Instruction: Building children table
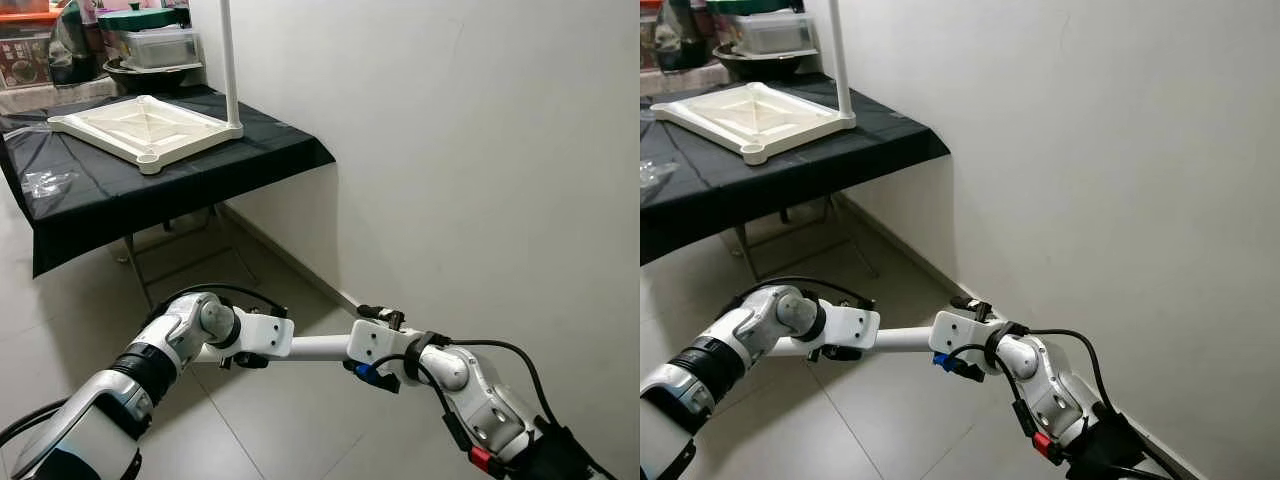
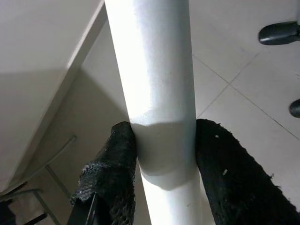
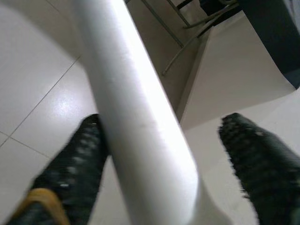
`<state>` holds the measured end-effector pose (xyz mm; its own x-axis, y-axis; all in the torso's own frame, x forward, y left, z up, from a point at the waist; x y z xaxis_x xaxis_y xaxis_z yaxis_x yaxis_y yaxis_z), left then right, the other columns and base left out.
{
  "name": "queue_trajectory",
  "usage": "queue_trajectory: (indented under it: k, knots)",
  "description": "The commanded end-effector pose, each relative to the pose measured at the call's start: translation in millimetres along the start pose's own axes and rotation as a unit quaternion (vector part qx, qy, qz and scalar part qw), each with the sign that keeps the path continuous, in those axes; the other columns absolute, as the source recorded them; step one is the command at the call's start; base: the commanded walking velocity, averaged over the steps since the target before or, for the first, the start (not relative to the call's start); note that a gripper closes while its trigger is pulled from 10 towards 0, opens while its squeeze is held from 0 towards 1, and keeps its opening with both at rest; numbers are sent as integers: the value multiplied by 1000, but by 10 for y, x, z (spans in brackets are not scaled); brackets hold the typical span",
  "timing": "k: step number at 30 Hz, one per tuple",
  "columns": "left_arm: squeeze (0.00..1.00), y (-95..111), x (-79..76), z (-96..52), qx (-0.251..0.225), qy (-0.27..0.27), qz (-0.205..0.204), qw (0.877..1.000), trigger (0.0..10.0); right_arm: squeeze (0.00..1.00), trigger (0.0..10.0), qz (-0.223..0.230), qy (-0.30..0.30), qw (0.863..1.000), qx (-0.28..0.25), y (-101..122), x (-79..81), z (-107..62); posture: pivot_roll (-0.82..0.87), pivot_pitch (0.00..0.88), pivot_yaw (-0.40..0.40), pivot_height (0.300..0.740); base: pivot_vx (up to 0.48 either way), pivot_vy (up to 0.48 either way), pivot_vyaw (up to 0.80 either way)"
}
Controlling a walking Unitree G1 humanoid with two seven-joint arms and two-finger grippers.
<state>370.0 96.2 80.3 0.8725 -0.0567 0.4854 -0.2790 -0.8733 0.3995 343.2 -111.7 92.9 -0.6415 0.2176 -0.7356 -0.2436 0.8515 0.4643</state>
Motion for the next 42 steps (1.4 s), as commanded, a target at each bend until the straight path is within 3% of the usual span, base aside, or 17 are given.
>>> queue_trajectory:
  k: [1, 13, 14, 20, 23, 25, 26, 29, 30, 31, 32, 33, 36, 37, 39, 41, 42]
  knots:
    - [0, 116, -9, 33, -12, -8, 23, 1000, 10000, 0, 0, 4, -8, 1000, -9, 39, -47, -4, -9, 0, -48, 740, 0, 0, 0]
    - [0, 163, 74, 30, -32, 23, 14, 999, 10000, 0, 0, 16, -1, 1000, -23, 84, 46, -14, -11, 0, -45, 740, 0, 0, 0]
    - [1000, 193, 95, 12, -45, 29, 15, 998, 10000, 0, 0, 17, -2, 1000, -22, 76, 48, -15, -11, 0, -45, 740, 0, 0, 0]
    - [1000, 245, 156, -51, -74, 42, 0, 996, 10000, 0, 0, 16, -7, 1000, -17, 51, 38, -22, -13, 0, -46, 740, 0, 0, 0]
    - [1000, 380, 341, -280, -137, 81, -21, 987, 10000, 0, 0, 14, -20, 1000, 10, -83, -5, -35, -10, 0, -47, 740, 0, 0, 0]
    - [1000, 380, 341, -280, -137, 81, -21, 987, 10000, 0, 0, 14, -20, 1000, 10, -83, -5, -35, -10, 0, -47, 740, 0, 0, 0]
    - [1000, 521, 440, -518, -193, 123, -14, 973, 10000, 0, 0, 24, -31, 998, 40, -239, -32, -47, -8, 0, -48, 740, 0, 0, 0]
    - [1000, 552, 473, -599, -206, 142, -12, 968, 10000, 0, 0, 29, -34, 998, 51, -295, -40, -54, -7, 0, -49, 740, 0, 0, 0]
    - [643, 561, 504, -679, -213, 165, -10, 963, 10000, 0, 0, 37, -40, 996, 63, -362, -56, -66, -5, 0, -51, 740, 0, 0, 0]
    - [0, 571, 559, -787, -226, 202, -13, 953, 10000, 0, 0, 45, -46, 995, 78, -448, -66, -82, -2, 0, -56, 740, 0, 0, 0]
    - [0, 571, 559, -787, -226, 202, -13, 953, 10000, 0, 0, 45, -46, 995, 78, -448, -66, -82, -2, 0, -56, 740, 0, 0, 0]
    - [0, 581, 624, -985, -253, 256, -30, 932, 10000, 0, 0, 61, -53, 991, 103, -595, -68, -108, 7, 0, -63, 740, 0, 0, 0]
    - [0, 579, 636, -1049, -262, 271, -38, 926, 10000, 0, 0, 67, -54, 990, 110, -640, -63, -116, 7, 0, -63, 740, 0, 0, 0]
    - [0, 572, 625, -1108, -274, 281, -56, 918, 10000, 0, 0, 79, -65, 988, 118, -693, -82, -123, 13, 0, -65, 740, 0, 0, 0]
    - [0, 481, 537, -1184, -296, 297, -128, 899, 10000, 0, 0, 180, -132, 970, 99, -719, -288, -140, 17, 0, -67, 740, 0, 0, 0]
    - [0, 481, 537, -1184, -296, 297, -128, 899, 10000, 0, 0, 180, -132, 970, 99, -719, -288, -140, 17, 0, -67, 740, 0, 0, 0]
    - [0, 432, 496, -1196, -302, 300, -158, 891, 10000, 0, 0, 221, -157, 959, 85, -714, -370, -150, 17, 0, -67, 740, 0, 0, 0]
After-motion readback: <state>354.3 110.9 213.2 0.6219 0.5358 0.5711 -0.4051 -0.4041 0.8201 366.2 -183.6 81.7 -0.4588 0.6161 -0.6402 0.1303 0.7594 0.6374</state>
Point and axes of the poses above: a point about 5 cm out from each wrist's last joint towards the gripper, its own z axis pointing out of the wrist towards the gripper, its own y axis along the axis of the wrist's last joint, x = y × z, the point moved 5 cm from there along z, pointing out of the wrist towards the gripper, and after that the axes turned 6 degrees about -z, right-handed, at the moved point
